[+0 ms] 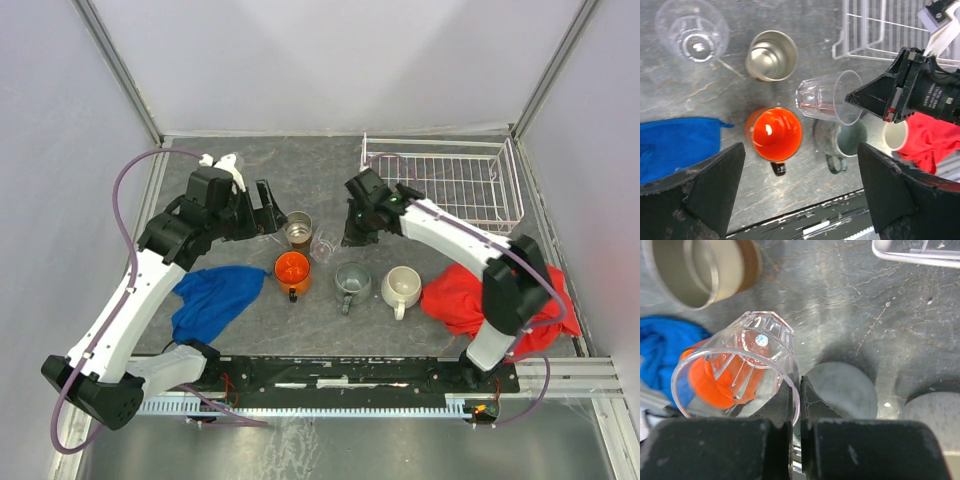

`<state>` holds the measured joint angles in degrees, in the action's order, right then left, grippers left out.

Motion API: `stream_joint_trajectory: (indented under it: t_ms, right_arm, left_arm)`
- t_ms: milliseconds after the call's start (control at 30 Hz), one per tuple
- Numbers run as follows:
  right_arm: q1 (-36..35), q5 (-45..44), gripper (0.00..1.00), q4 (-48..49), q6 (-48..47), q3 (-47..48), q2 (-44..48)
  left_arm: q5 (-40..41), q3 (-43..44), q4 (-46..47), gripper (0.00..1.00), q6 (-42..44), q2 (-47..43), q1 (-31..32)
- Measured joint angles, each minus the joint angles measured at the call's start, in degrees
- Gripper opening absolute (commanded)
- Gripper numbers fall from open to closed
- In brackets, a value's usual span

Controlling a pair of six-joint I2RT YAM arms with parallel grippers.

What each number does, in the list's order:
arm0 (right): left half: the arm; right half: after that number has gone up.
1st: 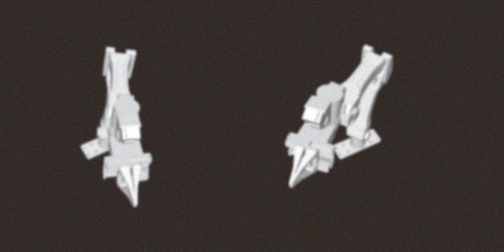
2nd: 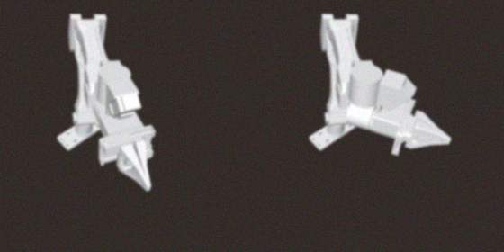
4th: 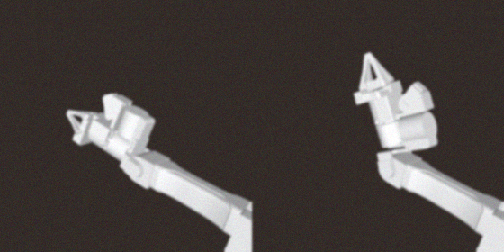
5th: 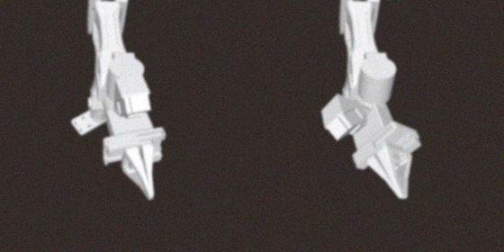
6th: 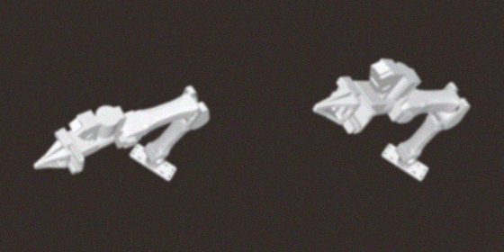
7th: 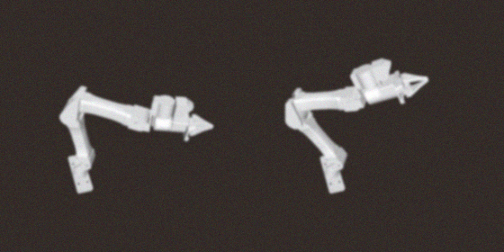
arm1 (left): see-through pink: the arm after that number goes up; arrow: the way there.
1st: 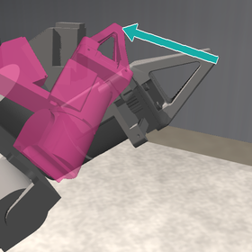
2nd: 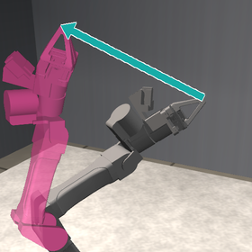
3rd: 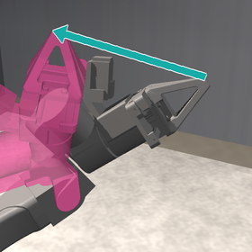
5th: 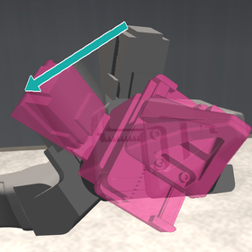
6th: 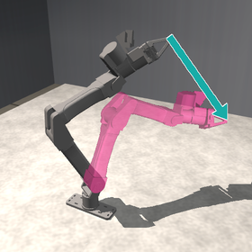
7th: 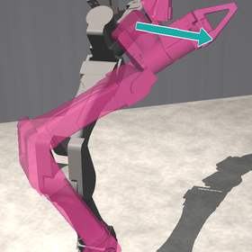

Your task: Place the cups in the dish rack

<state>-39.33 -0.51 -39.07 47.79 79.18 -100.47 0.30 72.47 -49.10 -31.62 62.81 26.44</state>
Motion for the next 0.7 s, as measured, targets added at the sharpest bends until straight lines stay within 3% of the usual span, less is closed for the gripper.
stream_joint_trajectory:
  t_ms: [200,333,533,700]
  right_arm:
    - [4.96,8.02,0.01,7.3,3.76,-6.78,14.32]
    - [10.16,16.2,0.01,18.29,10.29,-14.4,22.75]
    - [14.29,26.1,0.0,37.64,24.44,-25.2,25.9]
    - [15.34,29.38,0.01,52.59,36.98,-33.22,25.9]
  left_arm:
    - [-9.64,-0.11,6.73,0.99,-2.51,-0.13,-0.09]
    - [-16.09,-2.38,14.99,0.99,-8.98,-0.57,-0.28]
    - [-22.36,-9.09,26.88,0.99,-21.97,-0.57,-0.96]
    - [-23.52,-13.07,33.97,0.99,-30.32,-0.11,-0.96]
